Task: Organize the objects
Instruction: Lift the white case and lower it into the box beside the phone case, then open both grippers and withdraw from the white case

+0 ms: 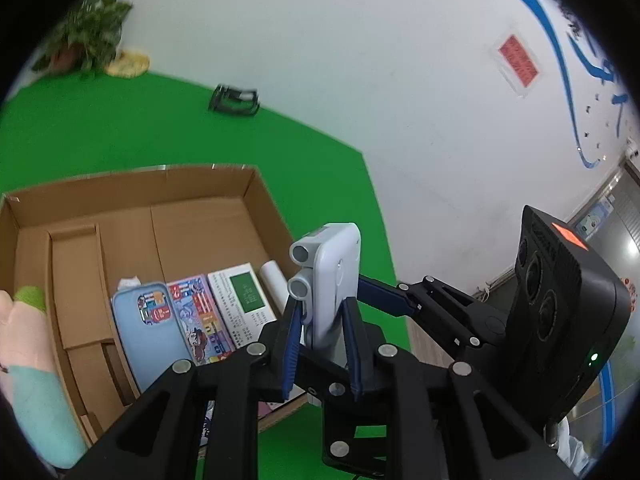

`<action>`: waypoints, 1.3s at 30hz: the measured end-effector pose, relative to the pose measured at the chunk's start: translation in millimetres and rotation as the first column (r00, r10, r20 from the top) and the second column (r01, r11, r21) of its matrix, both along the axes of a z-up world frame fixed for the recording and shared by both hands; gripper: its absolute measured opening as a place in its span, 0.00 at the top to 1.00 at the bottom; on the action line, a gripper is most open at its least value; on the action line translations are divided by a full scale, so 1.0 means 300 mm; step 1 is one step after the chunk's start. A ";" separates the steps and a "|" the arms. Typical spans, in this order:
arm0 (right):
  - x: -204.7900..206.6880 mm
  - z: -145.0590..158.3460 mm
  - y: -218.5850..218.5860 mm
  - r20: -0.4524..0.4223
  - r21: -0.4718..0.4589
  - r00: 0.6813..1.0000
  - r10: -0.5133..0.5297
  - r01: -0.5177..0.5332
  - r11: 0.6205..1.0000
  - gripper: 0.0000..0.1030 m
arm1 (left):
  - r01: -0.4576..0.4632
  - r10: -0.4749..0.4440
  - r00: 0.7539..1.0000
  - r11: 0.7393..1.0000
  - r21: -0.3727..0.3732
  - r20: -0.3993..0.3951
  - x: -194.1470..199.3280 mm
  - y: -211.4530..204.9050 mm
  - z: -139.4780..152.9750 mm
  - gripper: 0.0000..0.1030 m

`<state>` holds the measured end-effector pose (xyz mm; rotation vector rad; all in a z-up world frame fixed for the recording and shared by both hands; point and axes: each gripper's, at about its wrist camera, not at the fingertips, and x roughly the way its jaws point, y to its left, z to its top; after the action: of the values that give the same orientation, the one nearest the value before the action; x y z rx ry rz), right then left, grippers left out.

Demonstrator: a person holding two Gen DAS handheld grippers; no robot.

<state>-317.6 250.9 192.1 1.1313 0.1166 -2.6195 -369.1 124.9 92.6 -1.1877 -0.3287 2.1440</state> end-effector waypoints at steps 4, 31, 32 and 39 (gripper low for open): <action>-0.159 -0.117 -0.002 0.121 -0.013 0.993 -0.010 0.012 1.000 0.38 | 0.001 -0.001 0.996 1.000 -0.006 0.090 -0.098 -0.006 -0.109 0.81; -0.018 -0.307 -0.018 -0.065 -0.088 0.998 0.006 -0.012 0.996 0.00 | -0.461 0.228 0.781 0.838 -0.291 -0.581 0.363 -0.226 0.036 0.14; 0.042 -0.296 -0.015 -0.160 -0.068 0.987 -0.004 -0.007 0.998 0.00 | -0.505 0.237 0.741 0.813 -0.289 -0.628 0.419 -0.237 0.047 0.14; 0.257 -0.394 -0.084 -0.409 -0.063 0.911 -0.060 0.037 0.997 0.00 | -0.668 0.371 0.664 0.685 -0.291 -0.650 0.569 -0.283 -0.229 0.14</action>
<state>-240.3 225.7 74.0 0.5546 0.1027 -2.8479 -198.3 40.1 24.0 -0.6897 0.2040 3.1417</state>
